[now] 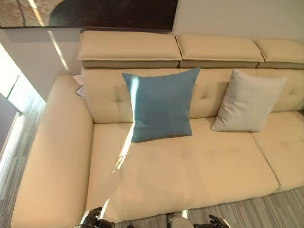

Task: Pick up all the scattered cushions and arrange them neatly on the sofa.

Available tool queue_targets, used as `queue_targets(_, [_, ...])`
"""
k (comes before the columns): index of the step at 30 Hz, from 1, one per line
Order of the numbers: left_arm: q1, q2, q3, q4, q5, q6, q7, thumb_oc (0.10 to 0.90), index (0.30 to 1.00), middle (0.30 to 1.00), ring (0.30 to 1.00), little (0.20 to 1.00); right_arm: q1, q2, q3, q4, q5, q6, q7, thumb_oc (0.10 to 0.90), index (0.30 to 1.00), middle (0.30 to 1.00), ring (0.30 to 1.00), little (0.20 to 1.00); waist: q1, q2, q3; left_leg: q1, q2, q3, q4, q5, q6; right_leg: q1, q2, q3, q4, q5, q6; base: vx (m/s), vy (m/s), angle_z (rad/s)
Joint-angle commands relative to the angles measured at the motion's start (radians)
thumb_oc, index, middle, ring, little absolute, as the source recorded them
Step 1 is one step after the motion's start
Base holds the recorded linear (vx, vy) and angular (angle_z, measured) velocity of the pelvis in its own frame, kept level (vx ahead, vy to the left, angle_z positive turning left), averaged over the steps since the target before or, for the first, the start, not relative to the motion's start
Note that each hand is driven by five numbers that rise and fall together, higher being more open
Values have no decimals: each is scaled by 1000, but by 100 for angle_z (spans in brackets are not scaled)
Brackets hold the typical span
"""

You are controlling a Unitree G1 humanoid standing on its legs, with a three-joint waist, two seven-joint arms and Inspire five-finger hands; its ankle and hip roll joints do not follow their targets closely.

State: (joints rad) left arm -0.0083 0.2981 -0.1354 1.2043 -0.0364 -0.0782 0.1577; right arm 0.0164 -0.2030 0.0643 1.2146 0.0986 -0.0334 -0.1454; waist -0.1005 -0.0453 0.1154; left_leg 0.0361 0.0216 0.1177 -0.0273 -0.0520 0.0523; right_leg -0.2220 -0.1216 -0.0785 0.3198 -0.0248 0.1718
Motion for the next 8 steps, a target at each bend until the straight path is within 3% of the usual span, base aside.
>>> queue_targets(1, [2, 18, 42, -9, -20, -1, 29, 800, 900, 900, 900, 900, -35, -27, -3, 4, 3, -17, -38, 800, 900, 900, 900, 900, 40, -52, -53, -93, -56, -37, 73, -53, -34, 174, -2, -37, -176, -15, 0, -203, -20, 24])
queue_targets(3, [-2, 14, 43, 0, -24, 2, 40, 800, 900, 900, 900, 900, -50, -26, 12, 8, -12, -19, -46, 800, 900, 900, 900, 900, 56, -58, -84, -104, -48, -8, 43, -31, -43, 213, -4, -69, -264, -31, 6, -140, -62, -27])
queue_targets(8, [-21, -5, 18, 9, -12, 7, 38, 800, 900, 900, 900, 900, -58, -21, 30, 21, -25, -15, -46, 800, 900, 900, 900, 900, 43, -56, -100, -87, -35, -2, -10, 2, -57, 225, 22, -51, -306, -48, -3, -53, -45, -42])
